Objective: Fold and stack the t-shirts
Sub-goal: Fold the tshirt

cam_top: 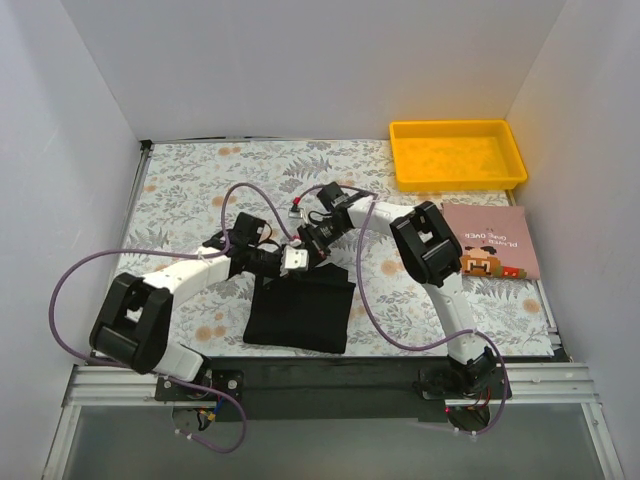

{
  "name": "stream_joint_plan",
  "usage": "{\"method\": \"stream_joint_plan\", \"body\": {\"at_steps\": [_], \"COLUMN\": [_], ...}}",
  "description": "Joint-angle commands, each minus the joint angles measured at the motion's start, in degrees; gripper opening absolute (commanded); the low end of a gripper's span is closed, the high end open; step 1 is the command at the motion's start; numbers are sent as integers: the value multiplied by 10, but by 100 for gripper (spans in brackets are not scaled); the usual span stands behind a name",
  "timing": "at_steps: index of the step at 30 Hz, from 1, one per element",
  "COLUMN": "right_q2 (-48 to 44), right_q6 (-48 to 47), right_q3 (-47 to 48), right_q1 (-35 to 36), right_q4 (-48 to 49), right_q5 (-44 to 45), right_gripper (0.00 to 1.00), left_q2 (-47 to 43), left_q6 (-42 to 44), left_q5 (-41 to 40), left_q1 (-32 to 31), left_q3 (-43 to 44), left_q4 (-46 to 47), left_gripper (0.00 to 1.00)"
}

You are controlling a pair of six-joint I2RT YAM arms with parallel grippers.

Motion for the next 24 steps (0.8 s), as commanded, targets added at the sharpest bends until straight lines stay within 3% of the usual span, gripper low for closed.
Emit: {"method": "stream_joint_plan", "body": {"at_steps": [1,10,15,24], "right_q2": [23,78,82,79], "right_q6": [-21,-76,-99,-110], "right_q3": [8,0,-8,-15], "right_q1": [6,7,7,7], "right_q4": [3,-17,-33,-40], "right_q5": [-35,-42,-41,-42], "right_gripper": [12,12,12,12], "left_q2": [-57,-134,-124,-75], "left_q6": [4,-6,-33,-36], "left_q5": [-19,-58,-94,-100], "left_q1": [-12,-16,-15,8], "left_q3": [-37,-112,-104,-81], "left_q4": [61,186,262,318], "left_gripper": [0,0,0,0]}}
